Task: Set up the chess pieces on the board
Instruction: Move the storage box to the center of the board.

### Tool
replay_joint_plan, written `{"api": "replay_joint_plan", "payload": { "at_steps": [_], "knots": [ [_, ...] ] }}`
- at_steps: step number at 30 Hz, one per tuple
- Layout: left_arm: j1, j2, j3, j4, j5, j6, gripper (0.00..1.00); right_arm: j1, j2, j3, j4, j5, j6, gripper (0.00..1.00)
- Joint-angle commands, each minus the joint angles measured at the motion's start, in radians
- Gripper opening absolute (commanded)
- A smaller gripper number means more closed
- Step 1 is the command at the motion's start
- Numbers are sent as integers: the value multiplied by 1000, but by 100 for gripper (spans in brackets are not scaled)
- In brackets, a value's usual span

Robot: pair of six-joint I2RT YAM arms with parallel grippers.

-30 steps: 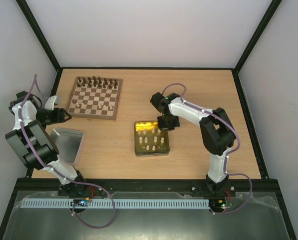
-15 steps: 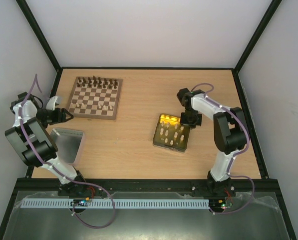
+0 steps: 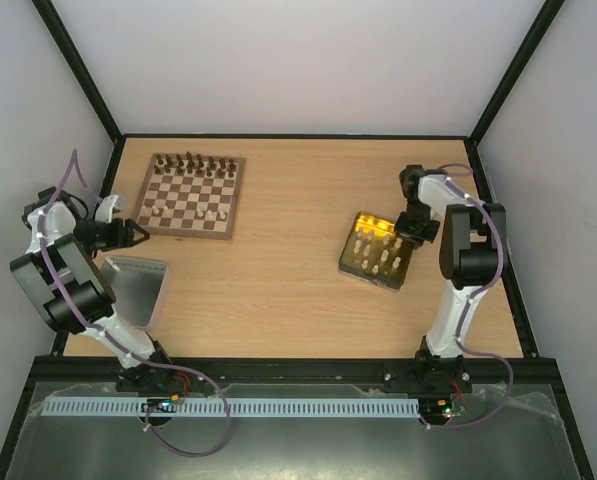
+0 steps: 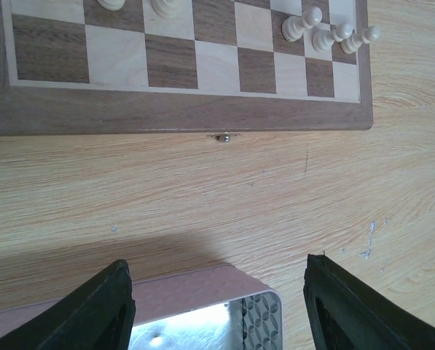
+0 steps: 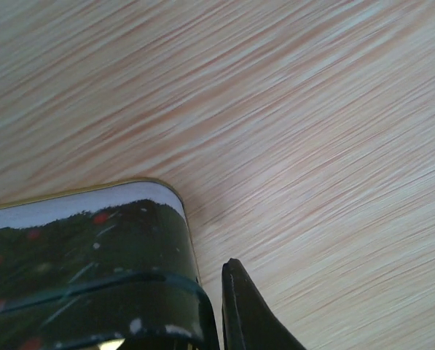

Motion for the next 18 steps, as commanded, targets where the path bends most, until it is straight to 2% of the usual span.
{"api": "replay_joint_plan", "payload": {
  "at_steps": [1,9,18],
  "knots": [
    [7,7,-15,-31,20,28,65,-89,40,47,-14,75,22,8],
    [7,12,-25,-23,18,21,65,-184,22,92,-35,135,41,13],
    [7,28,-37,-15,31,12,66,-184,-93,78,-54,127,58,29]
  ]
}}
